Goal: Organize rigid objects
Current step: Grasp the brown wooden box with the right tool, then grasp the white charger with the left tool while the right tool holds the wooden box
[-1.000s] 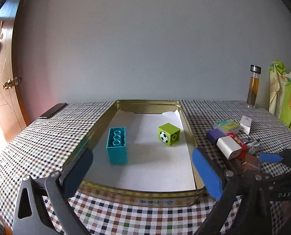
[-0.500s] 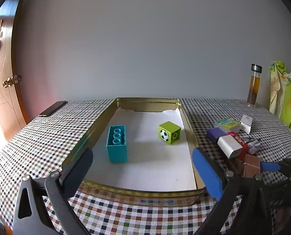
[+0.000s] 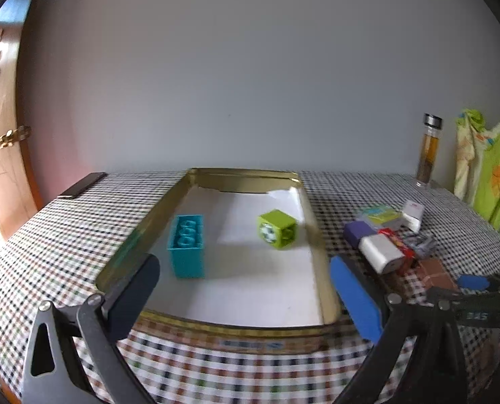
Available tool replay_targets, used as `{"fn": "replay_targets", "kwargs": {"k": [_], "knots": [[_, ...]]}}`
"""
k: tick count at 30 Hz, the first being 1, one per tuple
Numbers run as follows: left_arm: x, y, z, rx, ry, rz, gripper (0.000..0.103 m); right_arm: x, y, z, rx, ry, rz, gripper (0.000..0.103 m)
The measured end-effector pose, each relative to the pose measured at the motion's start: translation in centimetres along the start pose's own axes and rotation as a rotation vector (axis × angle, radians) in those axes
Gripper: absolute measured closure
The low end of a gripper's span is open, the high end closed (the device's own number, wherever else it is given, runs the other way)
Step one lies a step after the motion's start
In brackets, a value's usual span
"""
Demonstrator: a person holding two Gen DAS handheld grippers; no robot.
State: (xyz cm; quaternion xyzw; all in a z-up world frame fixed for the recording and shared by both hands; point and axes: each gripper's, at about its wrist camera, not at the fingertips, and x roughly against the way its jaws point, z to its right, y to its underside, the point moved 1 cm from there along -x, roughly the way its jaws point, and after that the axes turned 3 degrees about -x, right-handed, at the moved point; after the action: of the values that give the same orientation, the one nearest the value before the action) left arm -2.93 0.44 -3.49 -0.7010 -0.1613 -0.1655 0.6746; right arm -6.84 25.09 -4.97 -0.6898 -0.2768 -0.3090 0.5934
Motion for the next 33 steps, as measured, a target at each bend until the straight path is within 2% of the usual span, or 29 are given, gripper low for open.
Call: {"fn": "replay_targets", "kwargs": {"k": [4,5,7,8,9,12,16,17,19,22,27,30,33], "knots": [[-0.1,-0.4,2.8,-0.066,0.032,0.003,0.0,-1.1,-0.6,-1.0,0.033,-0.006,-0.005,0.017],[-0.2,-0.7,3.4,-0.071,0.052,-0.003,0.001,-0.9,-0.3,-0.6,0.041,0.003,-0.002,0.021],[-0.4,-1.3,4.6,-0.082,0.098,-0.008,0.001,-1.0,-0.5,-0.5,0.062,0.027,0.009,0.036],[-0.5,-1.6,5.3,-0.091,0.122,-0.013,0.001,-1.1,-0.6,-0.3,0.069,0.028,0.015,0.049],[-0.6,-1.8,5.8,-0.099,0.133,-0.017,0.001,-1.0,-0.8,-0.1,0.065,0.013,0.017,0.054],[-1.3,-2.4,8.0,-0.131,0.17,-0.034,0.002,-0.7,-1.1,0.6,0.038,-0.064,0.028,0.054],[-2.9,-2.4,9.8,-0.142,0.215,-0.096,0.008,-0.8,-1.3,1.2,-0.004,-0.082,0.045,0.054],[-3.4,-2.3,10.3,-0.148,0.219,-0.112,0.01,-0.8,-1.3,1.4,0.001,-0.075,0.042,0.054],[-4.3,-2.0,11.2,-0.169,0.23,-0.151,0.024,-0.8,-1.4,2.0,-0.006,-0.067,0.055,0.054],[-5.6,-1.8,12.2,-0.178,0.244,-0.197,0.031,-0.6,-1.3,3.5,-0.039,-0.074,0.058,0.054],[-8.0,-1.8,12.4,-0.138,0.257,-0.27,0.039,-0.5,-1.3,3.7,-0.035,-0.1,0.056,0.054],[-8.7,-1.8,11.9,-0.109,0.259,-0.276,0.039,-0.4,-1.2,3.9,-0.052,-0.114,0.066,0.054],[-8.9,-2.0,11.4,-0.095,0.259,-0.278,0.047,-0.3,-1.1,3.8,-0.047,-0.113,0.071,0.053]]}}
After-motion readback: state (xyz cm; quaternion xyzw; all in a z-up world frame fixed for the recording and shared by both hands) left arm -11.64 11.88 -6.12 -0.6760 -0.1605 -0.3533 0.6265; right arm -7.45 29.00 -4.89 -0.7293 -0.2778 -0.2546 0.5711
